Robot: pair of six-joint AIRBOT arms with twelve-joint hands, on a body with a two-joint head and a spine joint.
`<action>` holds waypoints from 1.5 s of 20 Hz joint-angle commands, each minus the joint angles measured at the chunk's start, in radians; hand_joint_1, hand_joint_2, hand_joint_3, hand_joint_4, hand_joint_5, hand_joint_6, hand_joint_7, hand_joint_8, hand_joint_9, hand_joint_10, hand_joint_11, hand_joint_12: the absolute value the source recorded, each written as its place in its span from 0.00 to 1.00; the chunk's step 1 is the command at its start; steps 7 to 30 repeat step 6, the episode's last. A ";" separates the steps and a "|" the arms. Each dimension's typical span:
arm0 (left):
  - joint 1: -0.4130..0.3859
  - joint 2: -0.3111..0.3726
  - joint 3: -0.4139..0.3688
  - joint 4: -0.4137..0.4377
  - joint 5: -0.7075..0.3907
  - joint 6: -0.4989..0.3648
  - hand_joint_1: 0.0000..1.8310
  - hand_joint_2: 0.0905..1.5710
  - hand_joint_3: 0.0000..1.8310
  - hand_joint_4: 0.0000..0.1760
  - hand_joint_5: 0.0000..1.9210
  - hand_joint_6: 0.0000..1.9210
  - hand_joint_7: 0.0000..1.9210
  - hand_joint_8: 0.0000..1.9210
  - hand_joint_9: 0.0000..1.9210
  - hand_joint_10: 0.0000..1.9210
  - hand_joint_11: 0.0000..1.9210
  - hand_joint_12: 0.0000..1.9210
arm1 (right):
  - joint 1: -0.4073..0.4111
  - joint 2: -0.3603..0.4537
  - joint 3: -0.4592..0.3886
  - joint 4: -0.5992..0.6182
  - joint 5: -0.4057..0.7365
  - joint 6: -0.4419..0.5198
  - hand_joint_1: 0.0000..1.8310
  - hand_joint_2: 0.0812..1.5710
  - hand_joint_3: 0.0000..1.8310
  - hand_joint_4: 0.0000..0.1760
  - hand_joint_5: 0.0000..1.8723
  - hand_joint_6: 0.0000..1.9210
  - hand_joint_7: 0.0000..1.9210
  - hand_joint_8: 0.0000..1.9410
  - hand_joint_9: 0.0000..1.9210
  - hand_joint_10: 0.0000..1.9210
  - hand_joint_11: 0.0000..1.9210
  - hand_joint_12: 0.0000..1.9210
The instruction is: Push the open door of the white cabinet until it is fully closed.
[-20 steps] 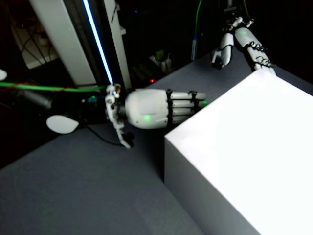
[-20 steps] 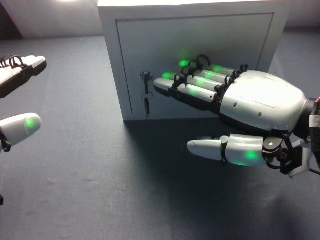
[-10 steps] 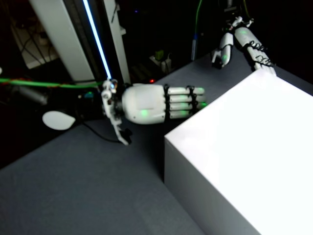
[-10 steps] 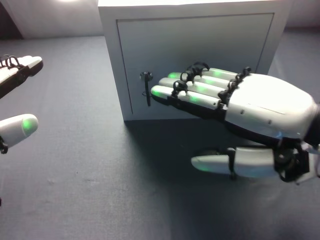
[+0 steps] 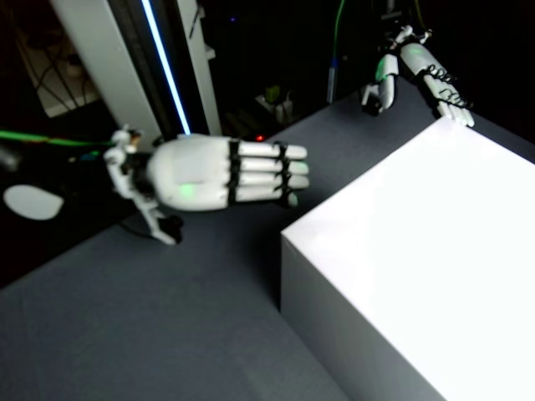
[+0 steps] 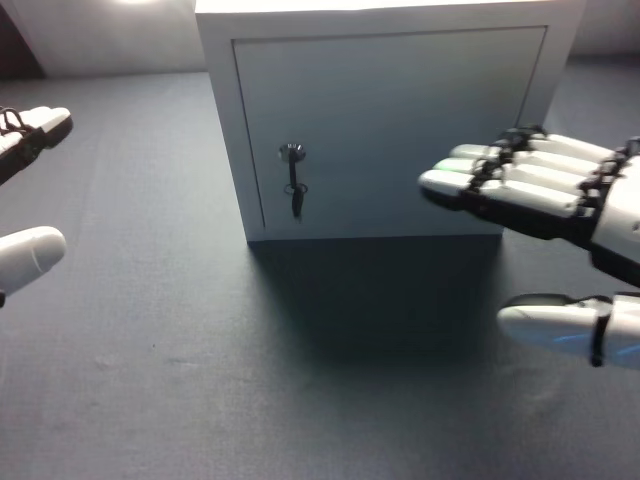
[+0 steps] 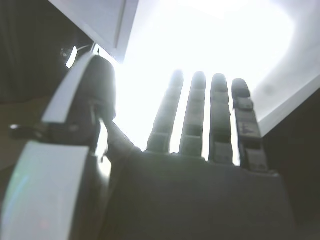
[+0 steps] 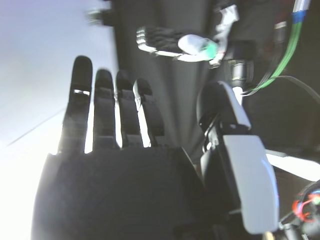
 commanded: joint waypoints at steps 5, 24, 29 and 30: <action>-0.004 0.004 0.000 -0.034 -0.163 0.003 0.06 0.91 0.00 0.00 0.00 0.00 0.00 0.00 0.00 0.00 0.00 0.00 | -0.144 0.102 -0.058 0.203 0.307 -0.100 0.08 0.84 0.00 0.00 0.02 0.00 0.00 0.00 0.00 0.00 0.01 0.01; -0.004 0.003 0.000 -0.038 -0.171 0.003 0.07 0.91 0.00 0.00 0.00 0.00 0.00 0.00 0.00 0.00 0.00 0.00 | -0.179 0.117 -0.070 0.254 0.352 -0.124 0.10 0.85 0.00 0.00 0.01 0.00 0.00 0.00 0.00 0.00 0.00 0.00; -0.004 0.003 0.000 -0.038 -0.171 0.003 0.07 0.91 0.00 0.00 0.00 0.00 0.00 0.00 0.00 0.00 0.00 0.00 | -0.179 0.117 -0.070 0.254 0.352 -0.124 0.10 0.85 0.00 0.00 0.01 0.00 0.00 0.00 0.00 0.00 0.00 0.00; -0.004 0.003 0.000 -0.038 -0.171 0.003 0.07 0.91 0.00 0.00 0.00 0.00 0.00 0.00 0.00 0.00 0.00 0.00 | -0.179 0.117 -0.070 0.254 0.352 -0.124 0.10 0.85 0.00 0.00 0.01 0.00 0.00 0.00 0.00 0.00 0.00 0.00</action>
